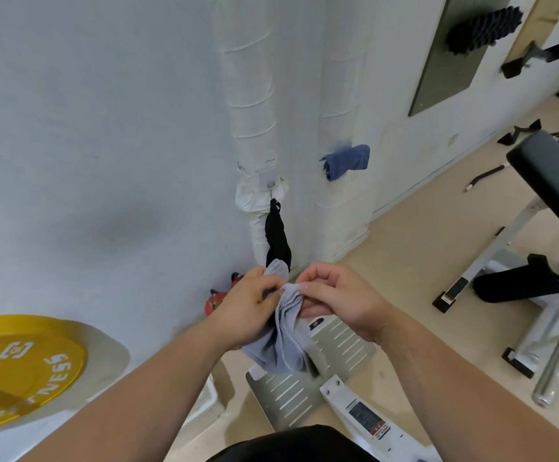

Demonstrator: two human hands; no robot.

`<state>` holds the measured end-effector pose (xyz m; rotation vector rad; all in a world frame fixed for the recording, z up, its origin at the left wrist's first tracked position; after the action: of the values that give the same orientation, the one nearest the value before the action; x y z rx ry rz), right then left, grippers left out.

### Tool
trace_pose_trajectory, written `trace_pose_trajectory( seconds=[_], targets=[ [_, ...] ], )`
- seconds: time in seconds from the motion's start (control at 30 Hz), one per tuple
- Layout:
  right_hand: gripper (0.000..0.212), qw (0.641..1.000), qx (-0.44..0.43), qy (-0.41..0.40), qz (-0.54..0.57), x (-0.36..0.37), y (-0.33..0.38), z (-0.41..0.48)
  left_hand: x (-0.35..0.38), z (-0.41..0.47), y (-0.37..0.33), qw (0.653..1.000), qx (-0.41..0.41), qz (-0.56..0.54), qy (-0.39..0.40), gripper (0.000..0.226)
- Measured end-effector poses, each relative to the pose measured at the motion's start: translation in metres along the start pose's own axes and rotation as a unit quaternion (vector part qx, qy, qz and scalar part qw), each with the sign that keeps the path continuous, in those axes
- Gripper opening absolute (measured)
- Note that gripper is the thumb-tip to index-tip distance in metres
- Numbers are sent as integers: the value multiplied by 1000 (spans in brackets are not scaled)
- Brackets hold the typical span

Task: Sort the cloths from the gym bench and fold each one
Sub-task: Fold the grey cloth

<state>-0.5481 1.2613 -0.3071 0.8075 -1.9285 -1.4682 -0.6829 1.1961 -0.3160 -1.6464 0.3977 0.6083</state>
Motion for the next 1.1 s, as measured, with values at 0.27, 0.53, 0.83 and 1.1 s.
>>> trace_pose_trajectory(
  seconds=[0.27,0.53,0.83,1.1],
  targets=[
    [11,989,-50,-62,-126,-17,12,0,-10,8,-4,996,-21,60,-59,18],
    [31,988,-43,-147,-29,-18,-8,4,-21,12,-32,983,-6,90,-157,15],
    [30,948,44,-292,-117,-79,-49,3,-47,0,24,979,-99,-47,-173,44],
    [30,938,-59,-290,-180,-78,-41,-6,-41,-13,39,975,-117,-86,-166,47]
  ],
)
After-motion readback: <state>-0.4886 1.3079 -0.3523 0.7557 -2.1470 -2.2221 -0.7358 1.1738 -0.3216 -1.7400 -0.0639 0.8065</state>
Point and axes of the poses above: each hand's wrist, its own z-axis towards the middle knuckle, its own x-axis out of the palm, y = z × x, the point moved 8 cm from there along z, towards the middle knuckle, and after that the axes turned 1 degree about y, right-handed, at the moved point
